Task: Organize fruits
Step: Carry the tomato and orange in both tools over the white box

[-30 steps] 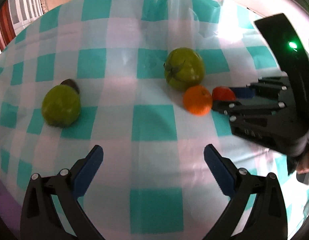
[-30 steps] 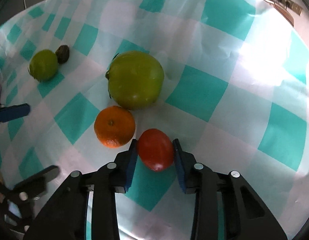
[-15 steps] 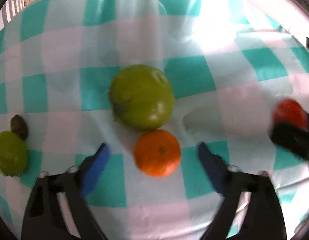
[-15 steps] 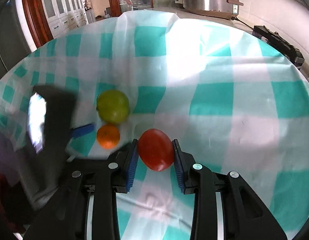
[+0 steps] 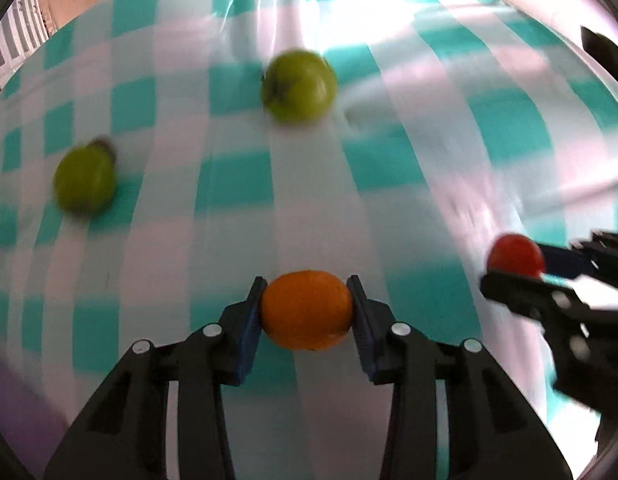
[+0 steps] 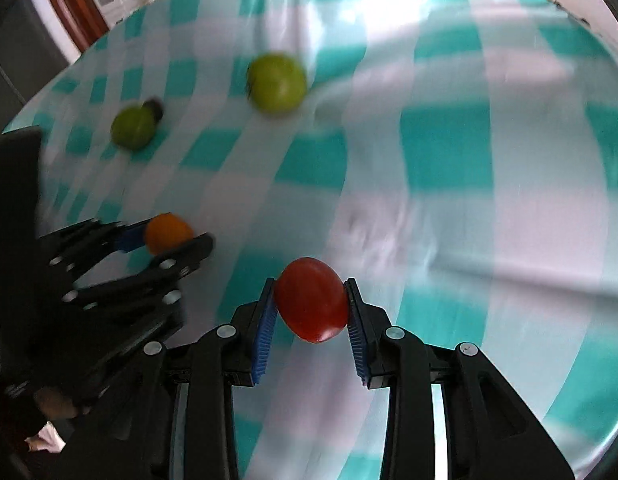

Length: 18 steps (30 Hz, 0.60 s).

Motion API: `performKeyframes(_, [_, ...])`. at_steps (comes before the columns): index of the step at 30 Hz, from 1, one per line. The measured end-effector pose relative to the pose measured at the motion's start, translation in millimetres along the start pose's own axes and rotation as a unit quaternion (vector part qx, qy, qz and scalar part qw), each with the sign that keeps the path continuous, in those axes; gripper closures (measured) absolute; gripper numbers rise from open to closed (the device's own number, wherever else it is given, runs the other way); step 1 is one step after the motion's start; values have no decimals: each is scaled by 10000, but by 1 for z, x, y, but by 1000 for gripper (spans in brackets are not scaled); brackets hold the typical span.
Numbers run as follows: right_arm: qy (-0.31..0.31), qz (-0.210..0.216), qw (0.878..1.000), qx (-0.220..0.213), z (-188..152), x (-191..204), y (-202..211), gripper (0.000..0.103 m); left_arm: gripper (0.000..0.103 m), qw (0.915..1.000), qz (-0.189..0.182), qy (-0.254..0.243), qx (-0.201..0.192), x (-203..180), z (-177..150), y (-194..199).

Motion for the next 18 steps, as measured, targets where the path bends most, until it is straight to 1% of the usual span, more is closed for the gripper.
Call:
performKeyframes(3, [174,134,9995,210,-30,6,3,70,62,9999,-13,25,140,-9,-36,14])
performKeyframes(5, [331,140,9990,282,-43,7,5,70,62,9997,-46,70,233,-16,-64,24])
performKeyframes(9, [574,177,9976,339,-73,7,15,70,62,9997,11,-22,248,-37,-100,39])
performKeyframes(11, [710,188,9966,385,-90,9,20,70,62,9998,53,63,189,-44,-116,50])
performKeyframes(12, [776,192,9960,399,-94,10,23,70,62,9998,76,101,149,-51,-116,52])
performKeyframes(15, [1066,214,9931,438,-111,17,31,70,62,9995,196,225,-50,-61,-129,75])
performKeyframes(18, [1334,234,9902,352,-125,24,46,70,62,9984,336,376,-258,-63,-145,99])
Point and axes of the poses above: each gripper's, at about its wrist camera, not at the fingertips, and y roughly against the way its jaws point, x to its left, z to its top, the point moved 2 cm from there along -y, roughly the way its jaws point, and after that the axes turned 11 degrees about x, right-handed, at the moved point
